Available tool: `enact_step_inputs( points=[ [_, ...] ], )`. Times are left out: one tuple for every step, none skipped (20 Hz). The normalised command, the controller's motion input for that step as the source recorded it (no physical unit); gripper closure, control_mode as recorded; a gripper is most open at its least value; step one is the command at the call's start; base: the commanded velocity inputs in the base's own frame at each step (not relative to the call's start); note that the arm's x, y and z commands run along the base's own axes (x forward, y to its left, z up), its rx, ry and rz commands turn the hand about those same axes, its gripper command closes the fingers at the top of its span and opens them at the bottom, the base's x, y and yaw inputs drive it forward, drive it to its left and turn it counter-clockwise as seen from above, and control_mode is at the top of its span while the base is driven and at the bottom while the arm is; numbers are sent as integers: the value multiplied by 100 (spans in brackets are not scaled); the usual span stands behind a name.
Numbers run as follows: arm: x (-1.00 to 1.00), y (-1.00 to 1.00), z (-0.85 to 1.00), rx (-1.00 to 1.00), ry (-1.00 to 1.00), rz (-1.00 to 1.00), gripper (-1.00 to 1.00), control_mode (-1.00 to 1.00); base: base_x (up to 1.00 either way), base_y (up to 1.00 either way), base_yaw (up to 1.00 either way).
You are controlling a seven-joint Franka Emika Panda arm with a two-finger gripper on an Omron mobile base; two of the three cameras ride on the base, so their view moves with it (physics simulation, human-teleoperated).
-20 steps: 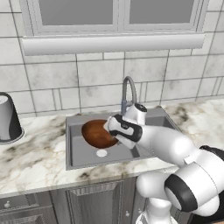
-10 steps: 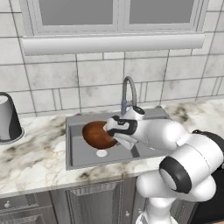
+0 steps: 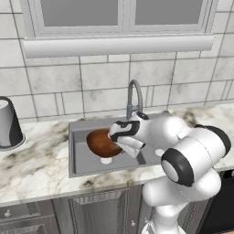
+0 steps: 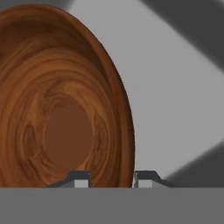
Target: Place the bowl in the left basin and the cup in the right basin of the sink.
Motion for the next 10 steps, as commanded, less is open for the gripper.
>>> enact_step_inputs(
  points=[
    [21, 0, -21, -2, 1, -5, 100, -100, 0, 0, 0],
    [20, 0, -25, -3, 0, -5, 100, -100, 0, 0, 0],
    [20, 0, -25, -2, 0, -5, 100, -100, 0, 0, 0],
    [19, 0, -23, -2, 0, -5, 100, -100, 0, 0, 0],
    [21, 0, -24, -3, 0, -5, 100, -100, 0, 0, 0],
    [22, 0, -24, -3, 0, -5, 100, -100, 0, 0, 0],
    [21, 0, -26, -2, 0, -6, 100, -100, 0, 0, 0],
    [21, 0, -26, -2, 0, -5, 100, -100, 0, 0, 0],
    [19, 0, -27, -2, 0, -5, 100, -100, 0, 0, 0],
    [19, 0, -29, -2, 0, -5, 100, -100, 0, 0, 0]
  ],
)
